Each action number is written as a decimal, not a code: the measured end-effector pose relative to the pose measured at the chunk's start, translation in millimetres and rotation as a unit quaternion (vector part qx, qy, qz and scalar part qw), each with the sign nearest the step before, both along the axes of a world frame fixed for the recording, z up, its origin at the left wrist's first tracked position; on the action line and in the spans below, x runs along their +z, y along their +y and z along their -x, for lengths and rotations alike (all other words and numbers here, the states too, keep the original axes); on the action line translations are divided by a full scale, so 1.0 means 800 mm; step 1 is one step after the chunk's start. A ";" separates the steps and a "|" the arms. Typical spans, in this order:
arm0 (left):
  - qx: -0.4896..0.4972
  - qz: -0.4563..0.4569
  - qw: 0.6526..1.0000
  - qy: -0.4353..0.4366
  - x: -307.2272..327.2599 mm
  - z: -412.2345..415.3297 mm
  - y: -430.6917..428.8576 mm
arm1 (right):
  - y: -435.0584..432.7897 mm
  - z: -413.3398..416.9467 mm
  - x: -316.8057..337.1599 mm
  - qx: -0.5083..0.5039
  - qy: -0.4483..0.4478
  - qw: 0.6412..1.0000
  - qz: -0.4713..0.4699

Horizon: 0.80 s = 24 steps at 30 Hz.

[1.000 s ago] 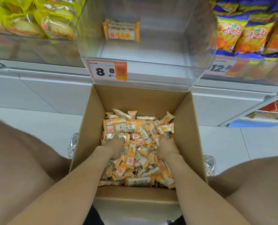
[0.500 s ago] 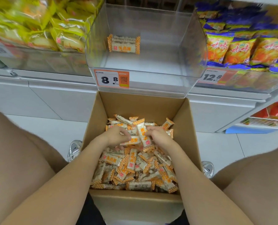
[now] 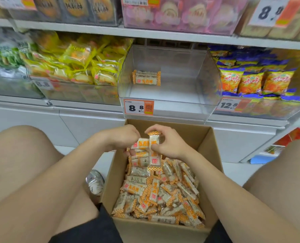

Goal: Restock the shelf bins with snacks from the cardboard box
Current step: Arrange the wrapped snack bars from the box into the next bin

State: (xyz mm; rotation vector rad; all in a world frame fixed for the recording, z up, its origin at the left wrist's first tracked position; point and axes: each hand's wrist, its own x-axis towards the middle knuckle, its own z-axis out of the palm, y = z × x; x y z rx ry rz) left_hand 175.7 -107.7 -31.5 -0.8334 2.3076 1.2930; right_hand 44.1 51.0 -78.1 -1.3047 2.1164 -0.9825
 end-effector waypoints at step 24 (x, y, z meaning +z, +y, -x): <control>0.032 0.181 0.912 0.367 0.105 0.025 -0.056 | -0.046 0.045 0.147 -0.036 0.182 0.968 0.169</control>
